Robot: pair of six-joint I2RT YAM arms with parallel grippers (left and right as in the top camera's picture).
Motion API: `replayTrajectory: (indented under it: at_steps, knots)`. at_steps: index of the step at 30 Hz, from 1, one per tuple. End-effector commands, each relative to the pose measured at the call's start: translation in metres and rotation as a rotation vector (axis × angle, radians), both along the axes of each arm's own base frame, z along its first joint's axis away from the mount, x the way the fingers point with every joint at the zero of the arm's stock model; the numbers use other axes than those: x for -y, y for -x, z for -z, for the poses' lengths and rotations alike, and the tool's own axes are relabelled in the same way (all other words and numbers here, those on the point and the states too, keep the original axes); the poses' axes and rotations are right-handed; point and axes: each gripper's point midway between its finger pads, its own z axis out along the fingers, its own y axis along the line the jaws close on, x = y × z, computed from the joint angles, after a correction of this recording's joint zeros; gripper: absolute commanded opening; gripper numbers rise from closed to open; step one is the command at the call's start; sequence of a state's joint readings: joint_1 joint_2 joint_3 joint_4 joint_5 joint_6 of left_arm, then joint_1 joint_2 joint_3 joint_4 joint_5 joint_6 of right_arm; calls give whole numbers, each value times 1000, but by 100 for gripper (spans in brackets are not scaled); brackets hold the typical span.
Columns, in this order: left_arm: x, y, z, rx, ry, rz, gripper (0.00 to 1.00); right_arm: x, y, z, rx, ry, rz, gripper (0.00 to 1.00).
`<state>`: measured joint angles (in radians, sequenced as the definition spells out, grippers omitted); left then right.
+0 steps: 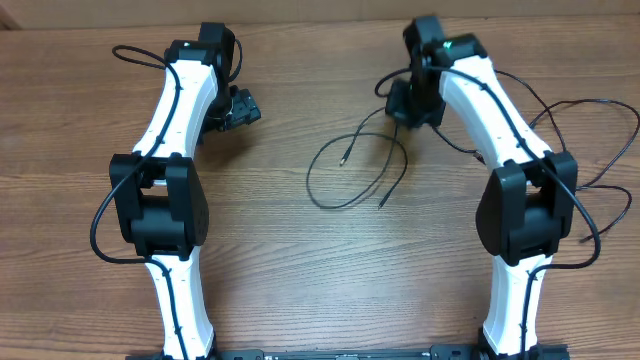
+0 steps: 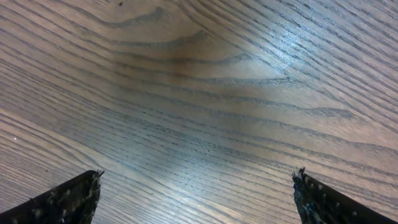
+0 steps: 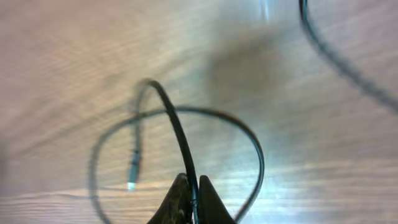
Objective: Untangle cables
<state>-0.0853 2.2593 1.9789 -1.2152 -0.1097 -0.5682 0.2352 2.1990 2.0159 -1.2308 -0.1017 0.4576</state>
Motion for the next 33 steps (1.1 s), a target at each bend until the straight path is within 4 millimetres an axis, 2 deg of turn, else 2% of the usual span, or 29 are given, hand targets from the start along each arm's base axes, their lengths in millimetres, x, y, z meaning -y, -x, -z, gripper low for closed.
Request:
replayTrajectory:
  at_steps: [1,9,11,13,14,15,16,17,18,19,22,24,25,26,27,30,33]
  knots:
    - [1,-1,-7,15,-12,21,100,30,-19,-23,89,76,15,4]
    - [1,-1,-7,15,-12,21,99,92,-26,-23,105,264,93,4]
    - [1,-1,-7,15,-12,21,100,92,-23,-21,86,234,96,4]
    - [1,-1,-7,15,-12,21,100,84,-17,-19,55,172,84,4]
    - [1,-1,-7,15,-12,21,100,79,-14,-19,41,142,76,10]
    - [1,-1,-7,15,-12,21,99,73,-11,-17,26,107,68,25]
    - [1,-1,-7,15,-12,21,99,66,-8,-15,9,73,58,59]
    - [1,-1,-7,15,-12,21,100,56,-3,-13,-10,36,44,85]
    - [1,-1,-7,15,-12,21,99,47,4,-9,-39,-3,29,97]
    - [1,-1,-7,15,-12,21,100,39,10,-4,-64,-30,16,100]
    - [1,-1,-7,15,-12,21,100,23,30,14,-149,-66,16,100]
    - [1,-1,-7,15,-12,21,100,13,46,26,-227,-103,80,98]
    - [1,-1,-7,15,-12,21,100,10,54,32,-268,-117,120,94]
    - [1,-1,-7,15,-12,21,99,8,63,38,-318,-125,179,83]
    - [1,-1,-7,15,-12,21,99,7,73,44,-367,-125,234,79]
    - [1,-1,-7,15,-12,21,100,6,99,61,-490,-97,394,80]
    - [1,-1,-7,15,-12,21,100,4,126,77,-588,-52,506,87]
